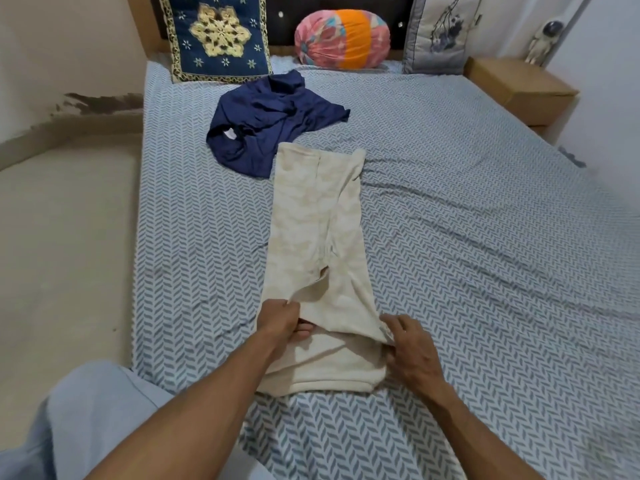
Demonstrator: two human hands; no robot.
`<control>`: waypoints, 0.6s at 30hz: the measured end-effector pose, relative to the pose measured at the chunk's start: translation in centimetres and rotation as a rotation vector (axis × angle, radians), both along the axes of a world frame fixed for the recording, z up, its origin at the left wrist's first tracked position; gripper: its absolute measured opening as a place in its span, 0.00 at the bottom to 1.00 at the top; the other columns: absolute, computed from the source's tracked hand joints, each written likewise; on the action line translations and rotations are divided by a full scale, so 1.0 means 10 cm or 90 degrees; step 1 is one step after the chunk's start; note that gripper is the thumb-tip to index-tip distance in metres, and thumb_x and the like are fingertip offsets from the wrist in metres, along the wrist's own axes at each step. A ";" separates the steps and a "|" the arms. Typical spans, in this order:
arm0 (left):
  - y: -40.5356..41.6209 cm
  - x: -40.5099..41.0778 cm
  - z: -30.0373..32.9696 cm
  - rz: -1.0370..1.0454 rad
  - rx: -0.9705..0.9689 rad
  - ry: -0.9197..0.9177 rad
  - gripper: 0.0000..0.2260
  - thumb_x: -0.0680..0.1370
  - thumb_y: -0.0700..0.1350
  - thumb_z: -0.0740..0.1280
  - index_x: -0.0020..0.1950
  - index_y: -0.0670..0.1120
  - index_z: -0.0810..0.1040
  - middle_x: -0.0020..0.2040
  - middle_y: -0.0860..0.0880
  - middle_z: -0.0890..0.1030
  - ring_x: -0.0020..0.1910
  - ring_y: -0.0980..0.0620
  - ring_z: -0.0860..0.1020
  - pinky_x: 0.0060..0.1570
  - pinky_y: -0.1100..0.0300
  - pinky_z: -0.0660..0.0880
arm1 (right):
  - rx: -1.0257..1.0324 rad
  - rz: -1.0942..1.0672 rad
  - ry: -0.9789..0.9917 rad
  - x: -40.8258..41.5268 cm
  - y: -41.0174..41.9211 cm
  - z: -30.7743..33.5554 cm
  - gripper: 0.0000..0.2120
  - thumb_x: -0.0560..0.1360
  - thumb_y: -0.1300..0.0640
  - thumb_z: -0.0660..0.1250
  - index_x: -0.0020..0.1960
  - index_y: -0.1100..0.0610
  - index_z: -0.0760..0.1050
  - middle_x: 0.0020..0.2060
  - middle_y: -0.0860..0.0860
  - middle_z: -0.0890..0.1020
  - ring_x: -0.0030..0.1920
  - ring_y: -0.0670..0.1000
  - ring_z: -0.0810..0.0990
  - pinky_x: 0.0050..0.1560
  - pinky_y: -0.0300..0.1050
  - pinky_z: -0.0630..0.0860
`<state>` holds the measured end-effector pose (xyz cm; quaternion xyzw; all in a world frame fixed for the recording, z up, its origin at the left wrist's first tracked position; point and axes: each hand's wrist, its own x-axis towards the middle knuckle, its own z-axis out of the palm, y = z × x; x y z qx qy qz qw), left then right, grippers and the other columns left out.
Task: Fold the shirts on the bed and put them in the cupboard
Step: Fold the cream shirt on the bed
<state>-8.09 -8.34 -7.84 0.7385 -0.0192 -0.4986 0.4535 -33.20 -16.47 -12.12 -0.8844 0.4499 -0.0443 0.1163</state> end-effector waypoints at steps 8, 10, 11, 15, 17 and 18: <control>0.20 0.08 -0.03 -0.102 0.016 -0.051 0.06 0.77 0.33 0.66 0.40 0.35 0.77 0.32 0.35 0.81 0.28 0.43 0.80 0.29 0.55 0.77 | 0.040 0.025 -0.006 -0.27 -0.02 -0.04 0.23 0.60 0.57 0.65 0.56 0.49 0.77 0.46 0.50 0.75 0.43 0.58 0.78 0.37 0.47 0.75; 0.26 0.08 -0.07 -0.130 0.031 -0.055 0.07 0.76 0.33 0.68 0.37 0.37 0.77 0.30 0.37 0.78 0.28 0.44 0.79 0.31 0.55 0.75 | 0.027 0.001 0.027 -0.20 0.00 -0.01 0.22 0.60 0.51 0.64 0.54 0.49 0.77 0.47 0.49 0.76 0.45 0.56 0.78 0.39 0.47 0.76; 0.28 0.10 -0.10 -0.131 0.028 -0.050 0.08 0.75 0.33 0.69 0.36 0.38 0.76 0.29 0.38 0.77 0.28 0.44 0.77 0.32 0.55 0.74 | 0.011 -0.010 0.035 -0.12 -0.01 0.01 0.23 0.60 0.48 0.63 0.55 0.49 0.77 0.48 0.49 0.77 0.47 0.56 0.78 0.41 0.49 0.77; 0.35 0.13 -0.10 -0.174 0.003 -0.025 0.12 0.78 0.37 0.70 0.35 0.38 0.77 0.29 0.39 0.78 0.29 0.46 0.78 0.31 0.58 0.73 | -0.033 0.007 0.013 0.33 -0.09 0.18 0.27 0.66 0.42 0.63 0.61 0.51 0.77 0.54 0.51 0.77 0.53 0.56 0.77 0.50 0.54 0.78; 0.37 0.16 -0.07 -0.191 -0.006 -0.020 0.11 0.79 0.42 0.71 0.39 0.38 0.81 0.32 0.38 0.81 0.29 0.46 0.79 0.28 0.59 0.72 | 0.010 0.110 0.025 0.61 -0.12 0.25 0.31 0.68 0.37 0.64 0.66 0.50 0.74 0.58 0.50 0.75 0.57 0.55 0.76 0.54 0.55 0.77; 0.38 0.18 -0.05 -0.185 -0.014 -0.011 0.10 0.79 0.43 0.71 0.42 0.37 0.82 0.34 0.39 0.82 0.30 0.45 0.80 0.27 0.59 0.71 | 0.025 0.172 0.061 0.76 -0.12 0.28 0.34 0.67 0.33 0.63 0.69 0.49 0.71 0.60 0.50 0.75 0.58 0.54 0.74 0.56 0.55 0.76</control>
